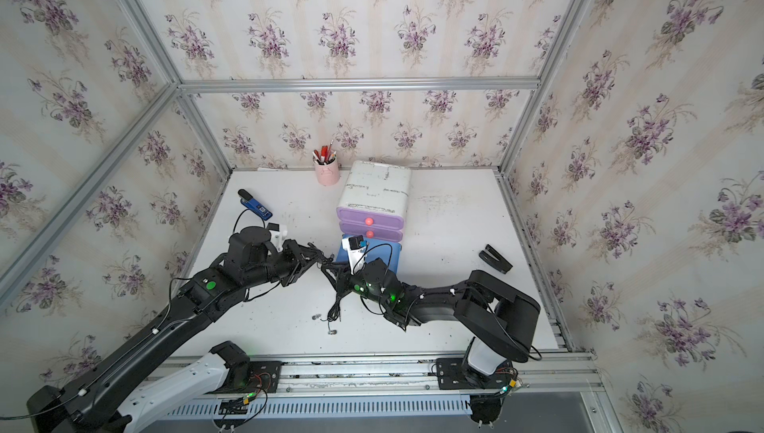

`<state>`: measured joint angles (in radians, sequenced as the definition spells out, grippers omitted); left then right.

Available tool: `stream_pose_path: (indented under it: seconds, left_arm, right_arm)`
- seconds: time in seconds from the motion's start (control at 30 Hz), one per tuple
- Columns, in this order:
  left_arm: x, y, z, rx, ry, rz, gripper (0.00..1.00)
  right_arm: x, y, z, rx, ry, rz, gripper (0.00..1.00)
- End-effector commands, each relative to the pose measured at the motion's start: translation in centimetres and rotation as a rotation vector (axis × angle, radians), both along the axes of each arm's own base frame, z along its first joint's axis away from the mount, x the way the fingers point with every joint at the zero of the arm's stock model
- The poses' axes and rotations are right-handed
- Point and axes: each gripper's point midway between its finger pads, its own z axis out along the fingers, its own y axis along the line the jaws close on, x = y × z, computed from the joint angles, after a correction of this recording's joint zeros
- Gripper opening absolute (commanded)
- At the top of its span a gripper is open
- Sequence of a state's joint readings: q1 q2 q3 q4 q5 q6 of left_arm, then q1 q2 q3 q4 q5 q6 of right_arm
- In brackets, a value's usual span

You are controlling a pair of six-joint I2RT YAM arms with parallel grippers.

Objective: Place the wired earphones into the drawer by color
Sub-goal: Pick up the wired earphones from the center of the board.

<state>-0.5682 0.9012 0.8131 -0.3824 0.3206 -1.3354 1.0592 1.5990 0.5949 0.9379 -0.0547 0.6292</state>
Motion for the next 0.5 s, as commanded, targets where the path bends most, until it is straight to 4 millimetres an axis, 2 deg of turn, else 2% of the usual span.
stream_pose_path:
  seconds: [0.0, 0.17, 0.27, 0.37, 0.47]
  left_arm:
    - [0.2, 0.2, 0.3, 0.000, -0.014, 0.014, 0.17]
    - [0.3, 0.2, 0.2, 0.000, -0.009, 0.017, 0.19]
    - [0.3, 0.3, 0.0, 0.006, -0.002, 0.022, 0.24]
    - [0.3, 0.5, -0.2, 0.010, -0.001, 0.031, 0.25]
    - [0.3, 0.7, -0.1, 0.023, -0.002, 0.042, 0.35]
  right_arm:
    - [-0.3, 0.1, 0.3, 0.009, 0.000, 0.015, 0.16]
    - [-0.6, 0.3, 0.7, 0.016, -0.002, 0.037, 0.06]
    - [-0.6, 0.2, 1.1, 0.018, -0.006, 0.040, 0.01]
    - [-0.6, 0.1, 1.3, 0.019, -0.010, 0.039, 0.00]
    - [-0.6, -0.2, 1.5, 0.014, -0.006, 0.038, 0.00]
